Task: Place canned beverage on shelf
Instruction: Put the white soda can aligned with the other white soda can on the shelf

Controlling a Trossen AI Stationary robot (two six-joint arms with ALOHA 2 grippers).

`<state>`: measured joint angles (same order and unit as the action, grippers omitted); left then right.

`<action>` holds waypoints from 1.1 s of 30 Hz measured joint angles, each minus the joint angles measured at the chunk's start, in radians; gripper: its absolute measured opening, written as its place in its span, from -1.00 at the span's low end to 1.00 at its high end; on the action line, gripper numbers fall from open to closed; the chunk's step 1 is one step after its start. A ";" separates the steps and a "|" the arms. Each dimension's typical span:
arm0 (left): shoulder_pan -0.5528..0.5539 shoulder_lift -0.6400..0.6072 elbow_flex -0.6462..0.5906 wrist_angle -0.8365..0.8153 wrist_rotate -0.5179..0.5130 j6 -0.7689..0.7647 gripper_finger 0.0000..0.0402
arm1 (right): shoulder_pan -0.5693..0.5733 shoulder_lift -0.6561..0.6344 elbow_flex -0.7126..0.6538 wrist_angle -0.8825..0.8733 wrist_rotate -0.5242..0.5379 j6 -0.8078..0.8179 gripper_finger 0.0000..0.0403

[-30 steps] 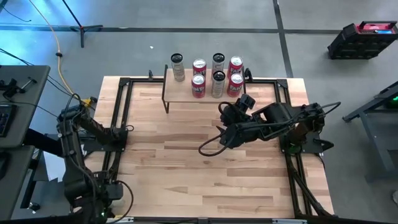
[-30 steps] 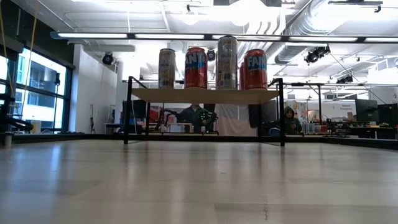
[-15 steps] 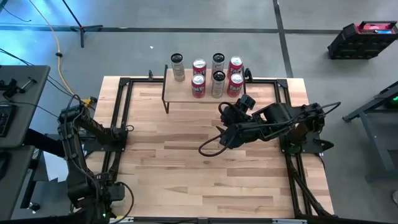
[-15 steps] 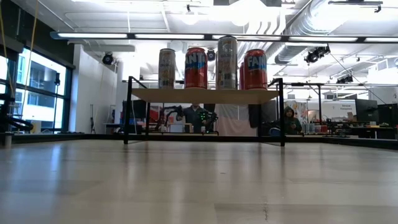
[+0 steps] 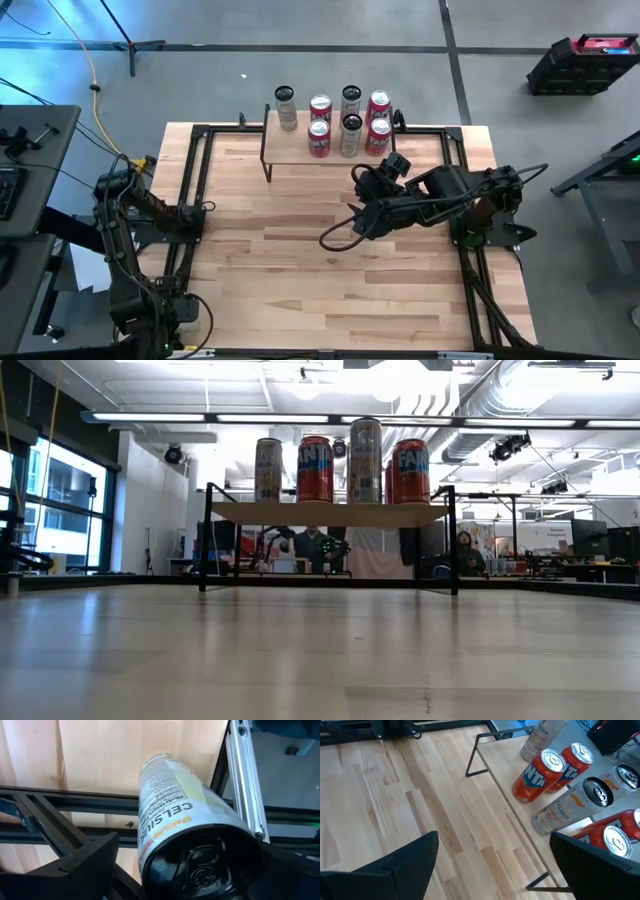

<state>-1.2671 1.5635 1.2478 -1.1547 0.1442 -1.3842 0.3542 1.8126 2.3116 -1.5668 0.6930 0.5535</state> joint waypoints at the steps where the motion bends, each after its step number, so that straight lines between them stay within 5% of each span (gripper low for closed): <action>1: 0.000 0.000 0.000 0.002 -0.001 0.006 0.85 | 0.000 0.000 0.000 0.000 -0.002 0.002 0.83; 21: 0.025 -0.020 -0.034 -0.003 -0.010 0.044 0.23 | -0.012 0.000 0.000 0.001 -0.002 0.008 0.83; 33: 0.135 -0.163 -0.041 -0.150 -0.110 0.124 0.21 | -0.035 0.000 0.000 0.008 -0.005 -0.002 0.83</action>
<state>-1.1325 1.4005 1.2064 -1.3045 0.0343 -1.2601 0.3191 1.8122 2.3118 -1.5590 0.6876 0.5516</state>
